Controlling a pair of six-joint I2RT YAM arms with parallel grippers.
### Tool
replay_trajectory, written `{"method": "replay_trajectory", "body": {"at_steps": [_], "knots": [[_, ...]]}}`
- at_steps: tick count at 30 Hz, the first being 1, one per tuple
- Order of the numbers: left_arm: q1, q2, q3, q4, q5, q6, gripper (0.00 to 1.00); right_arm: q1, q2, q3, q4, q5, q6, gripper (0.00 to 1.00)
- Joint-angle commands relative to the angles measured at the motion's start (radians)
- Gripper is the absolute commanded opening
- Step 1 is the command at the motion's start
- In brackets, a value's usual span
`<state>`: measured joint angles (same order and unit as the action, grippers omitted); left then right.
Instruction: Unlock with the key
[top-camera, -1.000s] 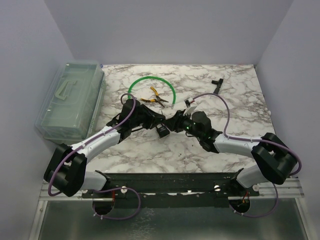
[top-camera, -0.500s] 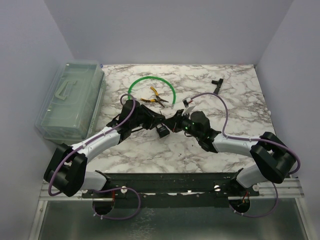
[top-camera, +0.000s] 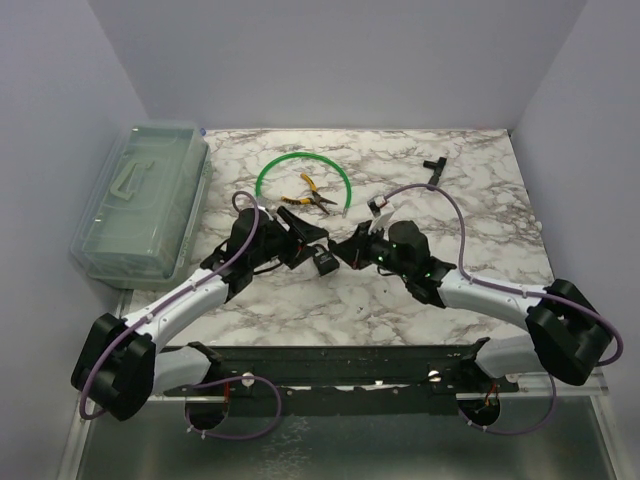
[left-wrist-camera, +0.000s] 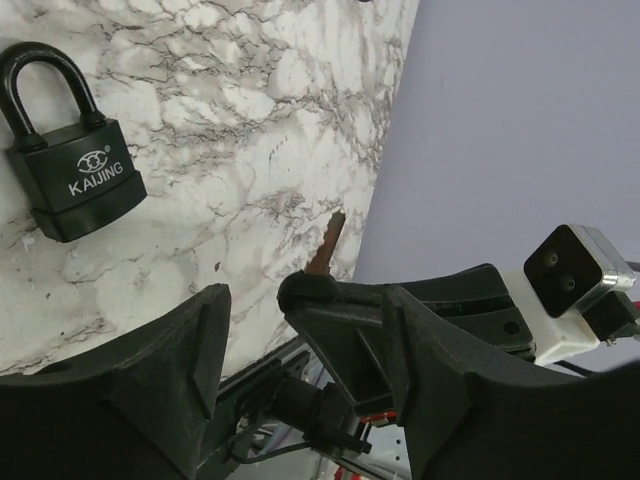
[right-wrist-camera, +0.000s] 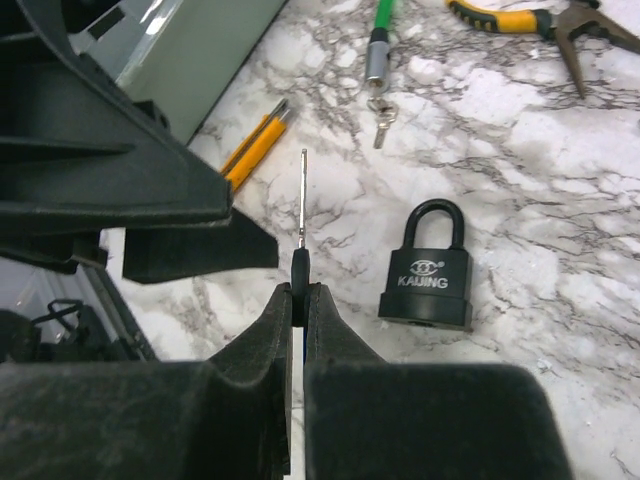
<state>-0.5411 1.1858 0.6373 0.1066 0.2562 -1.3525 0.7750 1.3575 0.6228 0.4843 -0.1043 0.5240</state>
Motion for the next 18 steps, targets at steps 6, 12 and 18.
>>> {"method": "replay_trajectory", "body": {"at_steps": [6,12,18], "knots": [[-0.003,-0.035,-0.027,0.087,0.030,0.120,0.51,-0.001,-0.092,0.015,-0.100,-0.225,-0.004,0.00],[-0.003,-0.022,-0.033,0.121,0.052,0.125,0.43,0.000,-0.100,0.024,-0.109,-0.264,0.001,0.00],[-0.003,-0.013,-0.033,0.117,0.049,0.104,0.40,0.000,-0.093,0.030,-0.133,-0.251,-0.014,0.00]]}}
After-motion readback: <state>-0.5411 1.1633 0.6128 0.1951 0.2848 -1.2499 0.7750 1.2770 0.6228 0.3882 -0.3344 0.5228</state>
